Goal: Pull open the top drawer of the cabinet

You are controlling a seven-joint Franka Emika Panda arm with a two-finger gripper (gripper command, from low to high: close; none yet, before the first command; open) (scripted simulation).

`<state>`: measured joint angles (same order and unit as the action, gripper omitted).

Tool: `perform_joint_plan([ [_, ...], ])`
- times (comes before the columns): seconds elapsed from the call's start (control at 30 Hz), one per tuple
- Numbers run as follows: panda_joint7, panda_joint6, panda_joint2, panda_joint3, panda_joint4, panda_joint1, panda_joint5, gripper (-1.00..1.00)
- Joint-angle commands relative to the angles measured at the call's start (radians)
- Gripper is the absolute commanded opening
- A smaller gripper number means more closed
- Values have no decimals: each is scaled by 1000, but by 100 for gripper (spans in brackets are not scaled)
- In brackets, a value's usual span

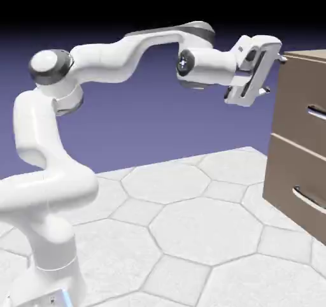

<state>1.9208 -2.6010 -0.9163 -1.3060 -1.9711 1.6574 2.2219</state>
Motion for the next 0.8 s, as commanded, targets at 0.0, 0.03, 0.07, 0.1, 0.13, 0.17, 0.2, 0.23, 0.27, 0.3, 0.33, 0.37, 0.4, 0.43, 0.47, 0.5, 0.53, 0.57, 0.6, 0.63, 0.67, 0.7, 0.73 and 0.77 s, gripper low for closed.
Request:
perform_joint_plan([
  [0.0, 44, 7, -6, -21, 14, 27, 36, 0],
  [0.03, 87, 14, -11, -43, 27, 55, 73, 0],
  [0.07, 131, 21, -17, -64, 41, 82, 109, 0],
  [0.1, 174, 28, -23, -85, 55, 109, 145, 0],
  [0.13, 218, 36, -28, -107, 69, 136, 182, 0],
  [0.17, 261, 43, -34, -128, 82, 164, 218, 0],
  [0.2, 304, 50, -40, -149, 96, 191, 254, 0],
  [0.23, 348, 57, -45, -171, 110, 218, 290, 0],
  [0.27, 391, 64, -51, -192, 123, 246, 327, 0],
  [0.3, 435, 71, -57, -213, 137, 273, 363, 0],
  [0.33, 478, 78, -62, -235, 151, 300, 399, 0],
  [0.37, 522, 85, -68, -256, 164, 327, 436, 0],
  [0.4, 565, 93, -74, -277, 178, 355, 472, 0],
  [0.43, 609, 100, -79, -299, 192, 382, 508, 0],
  [0.47, 652, 107, -85, -320, 206, 409, 545, 0],
  [0.5, 696, 114, -91, -341, 219, 436, 581, 0],
  [0.53, 704, 115, -92, -345, 222, 441, 587, 0],
  [0.57, 704, 115, -92, -345, 222, 441, 587, 0],
  [0.6, 693, 103, -102, -356, 258, 466, 586, 0],
  [0.63, 682, 91, -113, -368, 294, 491, 585, 0],
  [0.67, 671, 79, -123, -379, 330, 516, 584, 0],
  [0.7, 660, 66, -134, -390, 367, 541, 583, 0],
  [0.73, 650, 54, -144, -401, 403, 566, 583, 0],
  [0.77, 639, 42, -155, -412, 439, 591, 582, 0],
])
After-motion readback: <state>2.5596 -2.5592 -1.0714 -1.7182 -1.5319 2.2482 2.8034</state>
